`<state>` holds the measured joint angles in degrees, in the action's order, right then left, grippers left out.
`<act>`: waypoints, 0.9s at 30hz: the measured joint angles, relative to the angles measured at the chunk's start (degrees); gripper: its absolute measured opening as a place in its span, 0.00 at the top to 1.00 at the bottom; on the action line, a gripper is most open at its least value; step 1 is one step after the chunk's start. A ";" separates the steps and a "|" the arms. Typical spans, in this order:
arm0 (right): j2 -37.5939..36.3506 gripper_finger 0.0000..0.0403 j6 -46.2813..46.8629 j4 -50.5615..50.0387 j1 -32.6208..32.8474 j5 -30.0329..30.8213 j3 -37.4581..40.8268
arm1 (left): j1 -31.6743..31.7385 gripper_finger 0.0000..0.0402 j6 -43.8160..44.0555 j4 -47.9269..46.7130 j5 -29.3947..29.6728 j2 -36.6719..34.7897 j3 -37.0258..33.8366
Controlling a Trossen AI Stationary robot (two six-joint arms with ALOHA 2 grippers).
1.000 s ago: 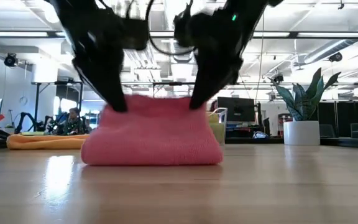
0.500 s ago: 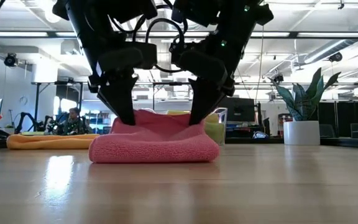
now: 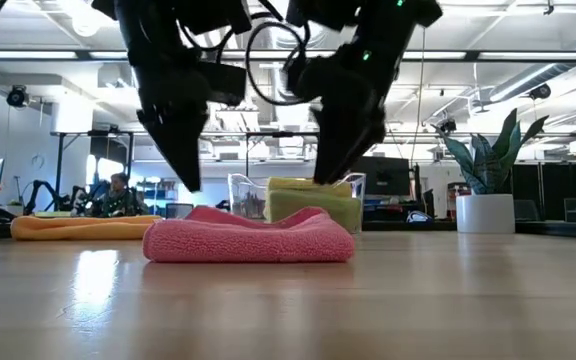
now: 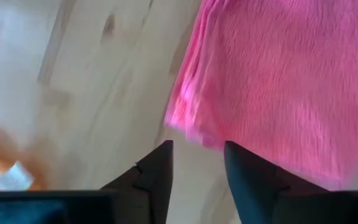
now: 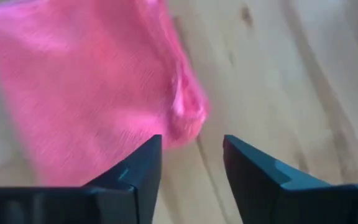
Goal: Fold microfiber towels
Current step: Stack the pink microfiber towel on top of the yellow microfiber towel into the transparent bin
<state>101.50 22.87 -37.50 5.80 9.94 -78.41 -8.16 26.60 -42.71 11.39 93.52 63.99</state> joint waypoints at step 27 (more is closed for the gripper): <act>-1.95 0.54 -21.53 19.36 12.33 -6.94 8.73 | -18.80 0.67 -5.91 17.14 8.18 9.23 -0.92</act>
<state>99.55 1.35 -18.14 18.13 3.00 -69.68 -26.96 20.69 -25.56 19.57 102.75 63.07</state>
